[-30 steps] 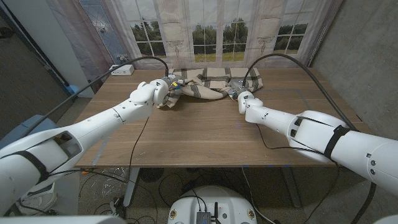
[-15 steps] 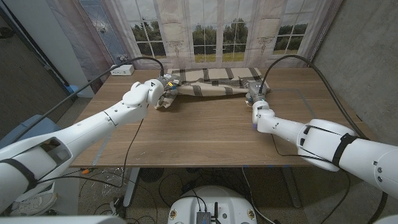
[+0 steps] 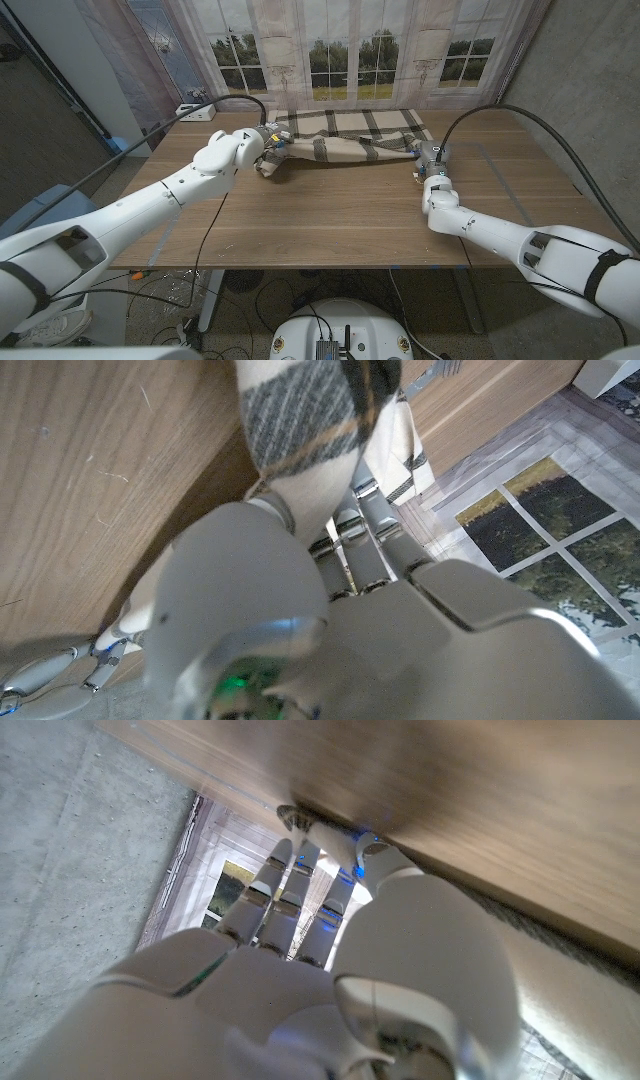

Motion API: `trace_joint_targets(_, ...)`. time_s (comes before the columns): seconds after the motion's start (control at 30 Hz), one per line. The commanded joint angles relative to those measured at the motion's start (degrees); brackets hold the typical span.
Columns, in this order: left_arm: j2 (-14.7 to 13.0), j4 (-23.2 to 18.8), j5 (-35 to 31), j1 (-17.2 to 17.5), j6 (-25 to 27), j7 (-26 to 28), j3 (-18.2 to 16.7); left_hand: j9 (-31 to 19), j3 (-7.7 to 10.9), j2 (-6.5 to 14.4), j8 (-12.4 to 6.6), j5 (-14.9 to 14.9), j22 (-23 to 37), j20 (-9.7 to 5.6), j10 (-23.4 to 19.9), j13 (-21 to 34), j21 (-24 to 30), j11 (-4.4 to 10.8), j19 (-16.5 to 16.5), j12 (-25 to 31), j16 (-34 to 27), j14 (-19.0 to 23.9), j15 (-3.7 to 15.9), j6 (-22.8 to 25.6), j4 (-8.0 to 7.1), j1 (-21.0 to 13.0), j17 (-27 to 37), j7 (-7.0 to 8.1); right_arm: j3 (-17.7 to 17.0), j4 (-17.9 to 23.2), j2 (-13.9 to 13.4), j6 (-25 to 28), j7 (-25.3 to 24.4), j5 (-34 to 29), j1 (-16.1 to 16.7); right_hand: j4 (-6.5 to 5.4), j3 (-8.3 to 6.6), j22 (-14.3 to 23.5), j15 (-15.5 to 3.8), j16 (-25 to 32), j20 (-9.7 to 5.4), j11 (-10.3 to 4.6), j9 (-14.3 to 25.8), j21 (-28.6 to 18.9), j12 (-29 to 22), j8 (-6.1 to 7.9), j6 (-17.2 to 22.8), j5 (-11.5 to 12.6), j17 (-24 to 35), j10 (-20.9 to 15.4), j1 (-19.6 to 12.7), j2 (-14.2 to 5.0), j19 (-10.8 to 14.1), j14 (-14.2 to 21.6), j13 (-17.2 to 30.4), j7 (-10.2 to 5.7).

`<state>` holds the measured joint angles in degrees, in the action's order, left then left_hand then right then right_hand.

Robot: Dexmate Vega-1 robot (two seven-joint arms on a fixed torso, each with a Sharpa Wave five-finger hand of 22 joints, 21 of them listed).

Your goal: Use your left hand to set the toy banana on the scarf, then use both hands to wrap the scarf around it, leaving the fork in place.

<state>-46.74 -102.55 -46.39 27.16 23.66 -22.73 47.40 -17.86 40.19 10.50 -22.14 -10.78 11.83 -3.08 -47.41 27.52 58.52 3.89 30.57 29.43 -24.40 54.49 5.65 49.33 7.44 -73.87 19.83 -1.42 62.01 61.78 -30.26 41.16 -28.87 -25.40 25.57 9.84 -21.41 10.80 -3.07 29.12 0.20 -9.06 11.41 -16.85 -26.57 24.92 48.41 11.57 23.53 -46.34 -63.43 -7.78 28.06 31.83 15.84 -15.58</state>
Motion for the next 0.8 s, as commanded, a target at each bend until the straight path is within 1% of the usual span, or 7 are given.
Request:
trace_joint_targets(0.03, -1.2, -5.5, -0.2, 3.2, -0.1, -3.6, -2.1, -0.1, 0.33, 0.4, -0.3, 0.1, 0.0, -1.81, -1.7, 0.6, 0.6, 0.9, -0.3, 0.6, 0.0, 2.7, 5.79, 0.7, 0.35, -0.9, 0.2, -0.39, -6.0, 26.7, -7.9, 8.1, 1.7, -4.7, 9.9, -0.03, -0.22, 0.1, -10.37, -0.3, -0.1, -0.71, 0.1, -0.1, -0.5, -0.21, 9.8, 0.1, 0.1, 0.2, -0.9, -0.1, 0.1, 0.2, 0.2, 9.25)
trace_joint_targets(0.17, -1.3, -6.8, 0.1, 4.0, -0.2, -4.2, -2.7, -0.1, 0.37, 0.4, -0.25, 0.1, 0.0, -1.83, -1.7, 0.9, 0.9, 0.87, -0.4, 0.8, 0.0, 2.8, 5.78, 0.6, 0.41, -0.9, 0.2, -0.33, -7.4, 30.4, -9.4, 9.8, 1.9, -5.9, 12.6, -0.11, -0.29, 0.1, -10.29, -0.7, -0.04, -0.72, 0.1, -0.1, -0.5, -0.1, 10.2, 0.2, 0.1, 0.3, -1.2, -0.11, -0.1, 0.2, 0.4, 8.69)
trace_joint_targets(0.47, -2.6, -10.7, 1.4, 5.9, -0.7, -6.8, -4.2, -0.2, 0.47, 0.3, -0.18, 0.1, -0.2, -1.85, -1.6, 1.6, 1.5, 1.0, -0.6, 1.0, 0.2, 2.8, 5.89, 0.7, 0.52, -0.8, 0.3, -0.43, -10.3, 36.9, -12.0, 13.1, 2.2, -8.2, 17.7, -0.27, -0.28, 0.1, -10.26, -1.2, 0.01, -0.69, 0.2, 0.0, -0.6, -0.15, 10.3, 0.3, 0.1, 0.5, -1.4, -0.03, -0.1, 0.1, 0.7, 8.56)
trace_joint_targets(0.5, -2.8, -11.3, 1.4, 6.1, -0.7, -7.4, -4.3, -0.2, 0.48, 0.3, -0.21, 0.1, -0.3, -1.82, -1.5, 1.7, 1.6, 0.98, -0.6, 1.0, 0.2, 2.8, 5.89, 0.7, 0.54, -0.8, 0.4, -0.32, -10.7, 37.3, -12.1, 13.4, 2.1, -8.3, 18.2, -0.3, -0.23, 0.1, -10.23, -1.2, 0.02, -0.8, 0.2, 0.0, -0.5, -0.14, 10.4, 0.3, 0.1, 0.6, -1.4, 0.02, -0.2, 0.2, 0.7, 8.49)
trace_joint_targets(0.53, -3.1, -11.9, 1.3, 6.2, -0.7, -7.9, -4.4, -0.2, 0.49, 0.3, -0.19, 0.1, -0.3, -1.83, -1.5, 1.8, 1.7, 0.99, -0.6, 1.0, 0.2, 2.8, 5.83, 0.7, 0.55, -0.8, 0.4, -0.35, -11.3, 37.6, -11.8, 13.9, 1.8, -8.2, 18.7, -0.33, -0.26, 0.1, -10.25, -1.3, 0.06, -0.23, 0.2, 0.0, -0.5, -0.15, 10.4, 0.3, 0.1, 0.7, -1.4, 0.0, -0.2, 0.2, 0.8, 8.47)
trace_joint_targets(0.57, -3.3, -12.5, 1.1, 6.3, -0.7, -8.5, -4.4, -0.2, 0.5, 0.3, -0.18, 0.2, -0.3, -1.81, -1.5, 1.9, 1.7, 0.93, -0.7, 1.0, 0.2, 2.8, 5.76, 0.7, 0.56, -0.7, 0.4, -0.34, -11.3, 38.0, -12.4, 13.6, 2.0, -8.4, 19.0, -0.32, -0.22, 0.1, -10.29, -1.3, 0.02, -0.32, 0.2, 0.0, -0.5, -0.17, 10.4, 0.3, 0.2, 0.8, -1.5, 0.06, -0.2, 0.2, 0.8, 8.47)
trace_joint_targets(0.8, -5.5, -17.1, -1.3, 6.8, -0.5, -14.6, -4.8, -0.3, 0.53, 0.3, -0.12, 0.2, -0.4, -1.87, -1.3, 2.4, 2.1, 1.03, -1.1, 1.1, 0.4, 2.5, 5.82, 0.7, 0.53, -0.6, 0.5, -0.29, -12.9, 39.0, -12.3, 14.1, 1.6, -8.8, 20.9, -0.38, -0.15, 0.0, -10.29, -1.6, 0.03, -1.18, 0.2, 0.0, -0.3, -0.19, 10.5, 0.4, 0.3, 1.4, -1.6, 0.14, -0.2, 0.2, 1.0, 8.48)
